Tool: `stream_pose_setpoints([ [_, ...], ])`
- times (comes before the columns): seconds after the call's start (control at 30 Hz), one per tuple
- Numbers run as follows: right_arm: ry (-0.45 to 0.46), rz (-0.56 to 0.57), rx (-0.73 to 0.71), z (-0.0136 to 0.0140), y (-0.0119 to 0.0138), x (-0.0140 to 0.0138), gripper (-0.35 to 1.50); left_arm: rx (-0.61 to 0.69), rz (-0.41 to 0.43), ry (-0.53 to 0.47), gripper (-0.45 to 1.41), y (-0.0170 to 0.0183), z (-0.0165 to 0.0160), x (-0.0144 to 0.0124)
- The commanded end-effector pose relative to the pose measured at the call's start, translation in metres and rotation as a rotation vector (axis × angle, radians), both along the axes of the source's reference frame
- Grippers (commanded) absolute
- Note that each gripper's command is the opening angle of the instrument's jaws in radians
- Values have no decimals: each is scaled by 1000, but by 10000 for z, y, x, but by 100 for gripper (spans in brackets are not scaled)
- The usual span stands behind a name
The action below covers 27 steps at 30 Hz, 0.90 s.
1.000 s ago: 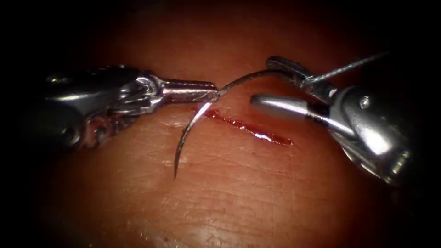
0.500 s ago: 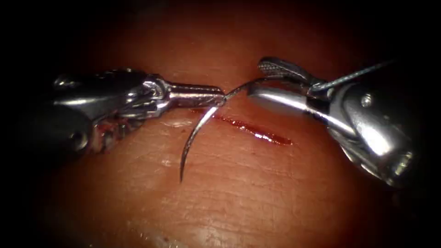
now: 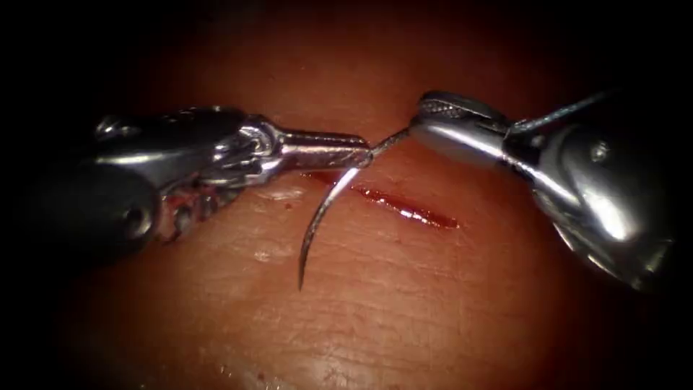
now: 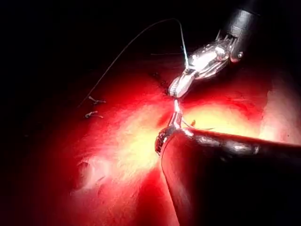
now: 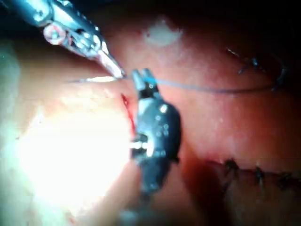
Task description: Wound Closure
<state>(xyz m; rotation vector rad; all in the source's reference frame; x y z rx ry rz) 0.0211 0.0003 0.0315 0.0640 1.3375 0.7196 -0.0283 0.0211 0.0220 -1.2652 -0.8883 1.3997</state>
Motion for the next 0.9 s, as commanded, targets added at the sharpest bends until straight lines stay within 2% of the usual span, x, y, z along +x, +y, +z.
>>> stream_pose_setpoints([
  [0.03,-8,-13,-13,6,2,6,-35,-7,10,18,51,4,4,-7],
  [0.1,-19,-32,-29,6,2,6,-35,-17,31,39,84,6,3,-9],
  [0.27,-49,-76,-64,6,2,6,-35,-10,103,90,101,4,0,-8],
  [0.57,-101,-160,-158,-1,3,11,-35,0,214,181,99,-4,-1,-5],
  [0.8,-147,-215,-272,-19,2,21,-35,0,281,241,89,-21,9,-12],
  [0.9,-160,-232,-313,-24,0,26,-35,-3,302,255,79,-26,13,-13],
])
